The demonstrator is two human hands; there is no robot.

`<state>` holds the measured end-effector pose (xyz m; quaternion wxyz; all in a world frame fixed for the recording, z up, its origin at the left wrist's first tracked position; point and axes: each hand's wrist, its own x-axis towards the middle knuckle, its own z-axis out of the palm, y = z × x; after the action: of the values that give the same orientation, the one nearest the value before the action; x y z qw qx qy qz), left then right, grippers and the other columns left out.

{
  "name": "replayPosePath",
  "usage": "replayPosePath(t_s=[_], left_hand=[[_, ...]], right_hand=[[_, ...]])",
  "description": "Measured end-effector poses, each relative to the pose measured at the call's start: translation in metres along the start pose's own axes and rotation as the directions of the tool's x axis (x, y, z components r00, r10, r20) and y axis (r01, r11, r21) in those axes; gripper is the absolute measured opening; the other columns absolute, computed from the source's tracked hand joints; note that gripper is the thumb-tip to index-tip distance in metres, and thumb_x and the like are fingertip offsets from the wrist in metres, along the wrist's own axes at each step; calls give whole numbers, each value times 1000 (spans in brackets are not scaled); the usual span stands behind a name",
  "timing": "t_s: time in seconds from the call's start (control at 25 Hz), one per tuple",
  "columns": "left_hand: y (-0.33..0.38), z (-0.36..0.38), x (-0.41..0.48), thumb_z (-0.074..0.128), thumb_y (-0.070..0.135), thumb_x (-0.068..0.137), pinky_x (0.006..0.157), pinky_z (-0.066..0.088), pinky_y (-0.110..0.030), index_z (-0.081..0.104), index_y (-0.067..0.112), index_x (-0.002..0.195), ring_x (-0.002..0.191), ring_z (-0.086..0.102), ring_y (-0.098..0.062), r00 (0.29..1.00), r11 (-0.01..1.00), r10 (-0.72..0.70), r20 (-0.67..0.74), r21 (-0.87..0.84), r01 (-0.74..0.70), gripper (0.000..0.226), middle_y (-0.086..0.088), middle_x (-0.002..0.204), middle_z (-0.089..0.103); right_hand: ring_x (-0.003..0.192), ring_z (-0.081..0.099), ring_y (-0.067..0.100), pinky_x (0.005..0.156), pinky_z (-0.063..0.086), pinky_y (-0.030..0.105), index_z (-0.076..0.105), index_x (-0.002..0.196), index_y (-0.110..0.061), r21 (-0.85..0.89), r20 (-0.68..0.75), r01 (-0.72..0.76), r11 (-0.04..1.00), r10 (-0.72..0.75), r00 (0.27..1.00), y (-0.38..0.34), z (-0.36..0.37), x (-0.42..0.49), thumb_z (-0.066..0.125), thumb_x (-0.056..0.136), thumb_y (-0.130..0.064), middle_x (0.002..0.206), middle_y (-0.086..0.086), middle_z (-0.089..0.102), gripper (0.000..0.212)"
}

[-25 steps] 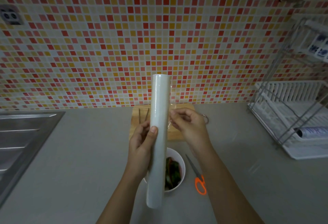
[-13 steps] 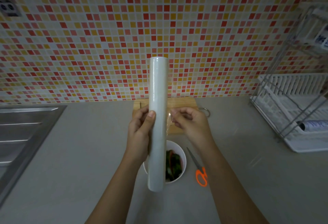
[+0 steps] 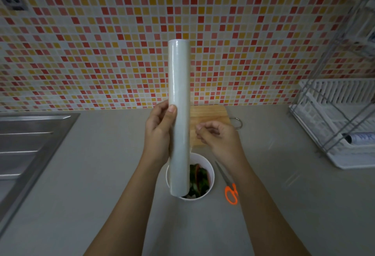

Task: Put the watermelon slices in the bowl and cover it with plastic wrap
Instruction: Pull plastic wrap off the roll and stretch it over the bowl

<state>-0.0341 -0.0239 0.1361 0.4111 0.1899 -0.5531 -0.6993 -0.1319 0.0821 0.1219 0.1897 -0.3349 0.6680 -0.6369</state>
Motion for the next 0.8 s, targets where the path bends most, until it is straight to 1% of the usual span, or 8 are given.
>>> replayPosePath(t_s=[0.12, 0.24, 0.36, 0.4, 0.48, 0.56, 0.68, 0.8], left_hand=[[6, 2, 4, 57, 31, 85, 67, 51, -31, 62, 13, 98, 79, 58, -22, 999, 998, -33, 10, -54, 34, 23, -15, 95, 60], [11, 2, 7, 56, 29, 87, 66, 53, -32, 62, 13, 96, 75, 61, -20, 1000, 998, -18, 5, -67, 19, 19, -7, 87, 63], [16, -2, 11, 55, 28, 91, 71, 54, -39, 60, 10, 103, 80, 62, -23, 999, 999, -32, 38, -43, 34, 22, -7, 89, 65], [17, -3, 12, 55, 28, 91, 77, 54, -45, 59, 9, 105, 82, 62, -25, 997, 997, -57, 44, -52, 59, 24, -7, 91, 65], [19, -3, 15, 55, 28, 92, 90, 46, -59, 58, 8, 107, 83, 60, -26, 993, 988, -111, 40, -100, 115, 24, -8, 89, 64], [20, -2, 17, 55, 27, 92, 93, 41, -64, 59, 9, 103, 79, 59, -24, 991, 983, -129, 33, -130, 132, 21, -6, 85, 64], [22, 0, 20, 55, 27, 92, 93, 41, -64, 60, 10, 100, 75, 60, -21, 993, 983, -113, 25, -146, 116, 20, -3, 81, 65], [24, -1, 23, 55, 29, 92, 89, 43, -62, 61, 9, 104, 74, 60, -22, 993, 986, -112, 39, -124, 116, 24, -4, 80, 65]], right_hand=[[74, 68, 11, 78, 56, 35, 67, 73, -33, 8, -27, -13, 1000, 13, 1000, 3, -2, 0, 65, 81, -38, 72, -7, 71, 10], [76, 69, 7, 73, 57, 29, 69, 79, -38, 58, 70, -65, 996, 61, 996, 6, -1, -12, 68, 63, -61, 80, -13, 72, 28], [74, 68, 5, 68, 56, 22, 71, 77, -36, -19, 188, -7, 1000, 10, 982, 8, 0, -18, 72, 68, -47, 78, -13, 73, 14], [72, 68, 5, 67, 55, 21, 71, 75, -35, -2, 192, -5, 1000, 5, 981, 7, -2, -18, 72, 73, -38, 74, -11, 73, 4], [70, 68, 7, 68, 54, 23, 70, 71, -32, -15, 133, 7, 1000, -5, 991, 7, -6, -14, 70, 79, -26, 69, -7, 72, 10], [75, 69, 10, 74, 56, 29, 69, 76, -30, -3, 112, -13, 1000, 13, 994, 9, -9, -14, 67, 80, -30, 75, -5, 72, 5], [79, 71, 10, 74, 57, 27, 68, 88, -29, 50, 245, -130, 990, 114, 963, 13, -9, -24, 72, 66, -52, 85, -9, 73, 32], [75, 71, 11, 67, 55, 20, 71, 78, -27, 11, 312, -121, 993, 112, 944, 20, -6, -29, 78, 68, -36, 77, -6, 74, 15]])
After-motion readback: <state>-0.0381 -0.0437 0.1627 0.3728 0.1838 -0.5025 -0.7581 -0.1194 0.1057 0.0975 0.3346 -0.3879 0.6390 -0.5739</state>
